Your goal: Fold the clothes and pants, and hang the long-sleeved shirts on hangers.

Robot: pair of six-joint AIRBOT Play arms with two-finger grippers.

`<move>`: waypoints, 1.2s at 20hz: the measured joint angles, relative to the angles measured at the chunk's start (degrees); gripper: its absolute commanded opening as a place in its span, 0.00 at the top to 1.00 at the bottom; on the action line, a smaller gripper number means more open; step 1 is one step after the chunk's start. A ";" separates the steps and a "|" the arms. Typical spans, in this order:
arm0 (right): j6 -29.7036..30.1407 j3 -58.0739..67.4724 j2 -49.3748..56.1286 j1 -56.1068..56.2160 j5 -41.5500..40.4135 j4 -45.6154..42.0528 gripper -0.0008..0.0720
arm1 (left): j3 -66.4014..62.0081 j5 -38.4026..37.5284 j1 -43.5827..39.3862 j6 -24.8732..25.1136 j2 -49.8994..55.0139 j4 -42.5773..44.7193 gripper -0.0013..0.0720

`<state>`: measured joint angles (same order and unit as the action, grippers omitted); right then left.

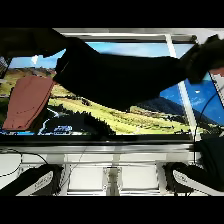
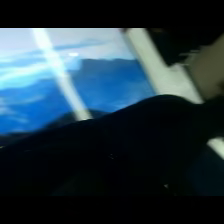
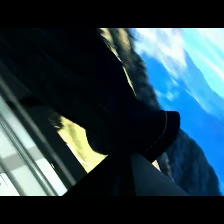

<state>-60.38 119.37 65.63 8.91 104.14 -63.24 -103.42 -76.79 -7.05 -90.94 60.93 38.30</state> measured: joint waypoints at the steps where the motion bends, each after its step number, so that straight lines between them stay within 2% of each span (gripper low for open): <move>1: -0.72 -0.02 -1.88 0.00 0.31 1.64 0.98 | 0.00 0.02 0.00 -2.78 -1.25 -3.15 0.94; 4: -2.32 -0.02 -6.49 0.00 0.90 4.87 0.98 | 0.00 1.81 0.00 -10.27 -3.76 -12.00 0.94; 6: -3.04 -0.33 -7.93 0.00 1.09 5.09 0.98 | -0.02 2.32 0.00 -14.05 -4.46 -13.38 0.94; 9: -4.15 -3.04 -7.87 0.00 1.22 3.48 0.98 | 0.02 -0.92 0.00 -18.45 -4.20 -4.11 0.94; 12: -5.18 -6.97 -4.24 0.00 1.20 1.16 0.98 | 2.29 -6.32 -0.02 -19.58 -2.40 9.29 0.94; 15: -5.70 -9.18 2.99 0.00 1.03 -0.59 0.98 | 9.94 -8.04 -0.07 -16.09 -0.44 15.67 0.94; 17: -5.86 -9.77 8.31 0.02 0.13 -1.92 0.98 | 17.35 -5.05 -0.04 -10.36 0.87 19.10 0.94; 20: -5.92 -10.23 15.76 0.07 -5.33 -4.85 0.98 | 26.86 4.90 0.00 -2.80 3.58 27.02 0.94; 24: -6.03 -10.45 21.18 0.11 -16.02 -10.32 0.98 | 31.78 19.23 0.02 1.75 7.17 40.72 0.94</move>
<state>-66.41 108.92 86.80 9.02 88.12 -73.56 -71.64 -57.56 -7.03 -89.19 68.10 79.02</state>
